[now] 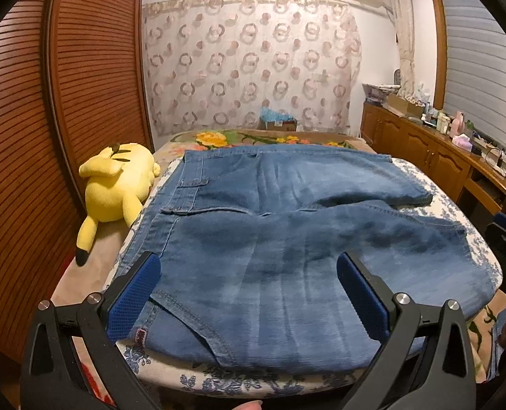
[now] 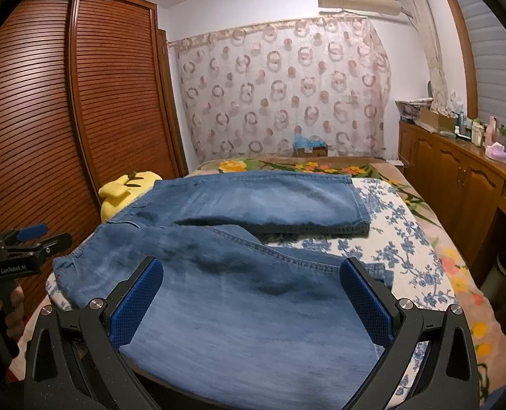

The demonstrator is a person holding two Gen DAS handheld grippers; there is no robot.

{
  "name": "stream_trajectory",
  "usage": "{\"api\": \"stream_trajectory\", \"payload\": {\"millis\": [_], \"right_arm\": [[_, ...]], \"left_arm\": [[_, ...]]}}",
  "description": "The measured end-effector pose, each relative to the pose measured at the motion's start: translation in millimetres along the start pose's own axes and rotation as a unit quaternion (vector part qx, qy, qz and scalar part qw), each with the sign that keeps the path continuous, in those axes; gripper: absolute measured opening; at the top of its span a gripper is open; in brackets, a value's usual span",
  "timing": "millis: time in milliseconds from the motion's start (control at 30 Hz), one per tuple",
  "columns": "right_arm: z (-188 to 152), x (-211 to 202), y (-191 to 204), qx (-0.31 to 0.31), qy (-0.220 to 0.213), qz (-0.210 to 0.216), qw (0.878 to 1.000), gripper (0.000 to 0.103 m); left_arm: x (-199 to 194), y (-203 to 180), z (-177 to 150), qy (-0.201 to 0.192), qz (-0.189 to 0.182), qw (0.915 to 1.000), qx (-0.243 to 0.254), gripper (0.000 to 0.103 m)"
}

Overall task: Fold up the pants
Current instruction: 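Move the right tool to the jeans leg hem and close on it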

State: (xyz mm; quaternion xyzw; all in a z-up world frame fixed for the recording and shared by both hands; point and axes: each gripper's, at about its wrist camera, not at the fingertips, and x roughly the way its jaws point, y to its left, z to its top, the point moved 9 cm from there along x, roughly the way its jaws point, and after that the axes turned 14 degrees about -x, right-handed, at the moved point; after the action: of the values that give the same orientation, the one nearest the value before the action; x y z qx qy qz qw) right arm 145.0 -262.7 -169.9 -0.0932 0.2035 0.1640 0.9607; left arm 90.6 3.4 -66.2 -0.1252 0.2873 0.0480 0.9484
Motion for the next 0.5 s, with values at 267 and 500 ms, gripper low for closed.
{"api": "stream_trajectory", "payload": {"millis": [267,500], "right_arm": [[-5,8,-6,0.002,0.019,-0.002,1.0,0.1],[-17,0,-16,0.009,0.04,-0.012,0.999,0.091]], "left_arm": [[23,23,-13,0.028,0.012,0.9995,-0.006,0.103],[34,51,-16,0.04,0.02,0.9988,-0.02,0.103]]}}
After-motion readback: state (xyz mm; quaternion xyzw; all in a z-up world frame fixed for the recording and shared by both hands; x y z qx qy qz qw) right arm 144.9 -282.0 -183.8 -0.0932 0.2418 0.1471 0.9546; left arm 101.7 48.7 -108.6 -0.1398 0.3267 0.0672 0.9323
